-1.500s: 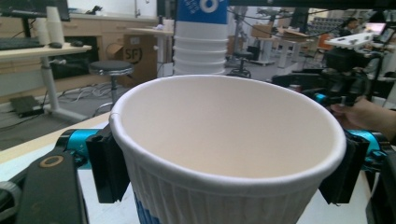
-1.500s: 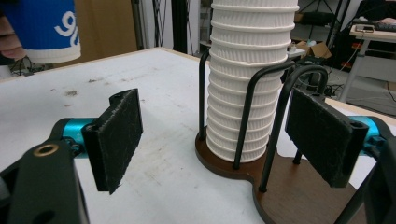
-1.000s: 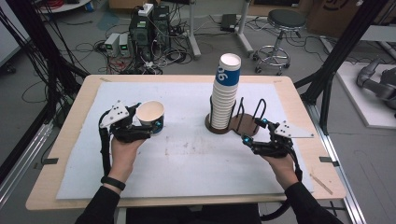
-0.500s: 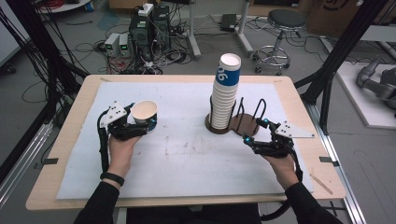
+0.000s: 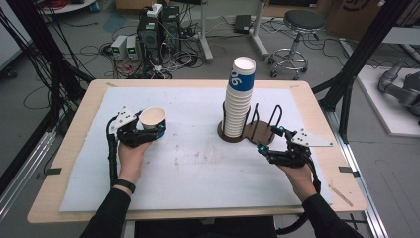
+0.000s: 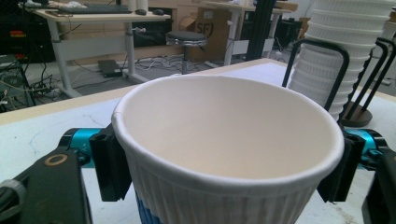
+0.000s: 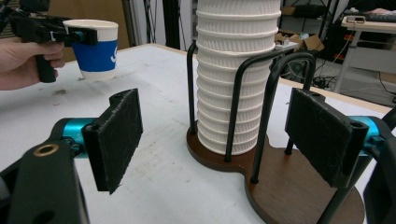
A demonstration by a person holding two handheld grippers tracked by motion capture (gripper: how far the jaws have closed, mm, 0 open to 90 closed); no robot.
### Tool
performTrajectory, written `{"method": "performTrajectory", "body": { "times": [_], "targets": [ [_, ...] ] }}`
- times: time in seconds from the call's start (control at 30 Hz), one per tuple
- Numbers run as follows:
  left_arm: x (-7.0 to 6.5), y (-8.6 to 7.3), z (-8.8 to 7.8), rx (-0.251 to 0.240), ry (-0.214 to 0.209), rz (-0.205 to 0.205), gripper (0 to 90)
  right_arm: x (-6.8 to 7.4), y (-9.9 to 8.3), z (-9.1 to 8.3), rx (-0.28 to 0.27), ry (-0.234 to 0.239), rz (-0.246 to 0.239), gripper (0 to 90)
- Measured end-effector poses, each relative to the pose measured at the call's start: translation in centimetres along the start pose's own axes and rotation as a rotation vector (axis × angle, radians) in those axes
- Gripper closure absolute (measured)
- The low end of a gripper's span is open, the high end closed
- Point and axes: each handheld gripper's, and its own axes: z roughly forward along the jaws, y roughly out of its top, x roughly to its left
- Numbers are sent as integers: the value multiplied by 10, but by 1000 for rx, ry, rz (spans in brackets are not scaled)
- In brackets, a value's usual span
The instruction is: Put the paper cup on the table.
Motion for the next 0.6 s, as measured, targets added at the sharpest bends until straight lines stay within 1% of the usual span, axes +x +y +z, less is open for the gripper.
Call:
{"method": "performTrajectory", "body": {
  "times": [0.1,0.2,0.23,0.3,0.4,0.47,0.6],
  "targets": [
    [4,-4,3,7,20,-10,220,0,-1,0,2,0,3,195],
    [9,-8,7,6,60,-5,221,0,-1,1,3,3,-2,195],
    [11,-10,8,10,73,-10,222,0,-1,1,6,4,2,195],
    [15,-13,10,19,83,-27,222,1,-1,1,6,5,2,195],
    [20,-17,12,45,116,-27,221,0,-1,1,6,7,4,195],
    [21,-18,12,51,119,-32,221,0,-1,1,5,7,5,195],
    [20,-19,13,67,123,-17,216,0,-1,1,6,10,5,195]
  ]
}}
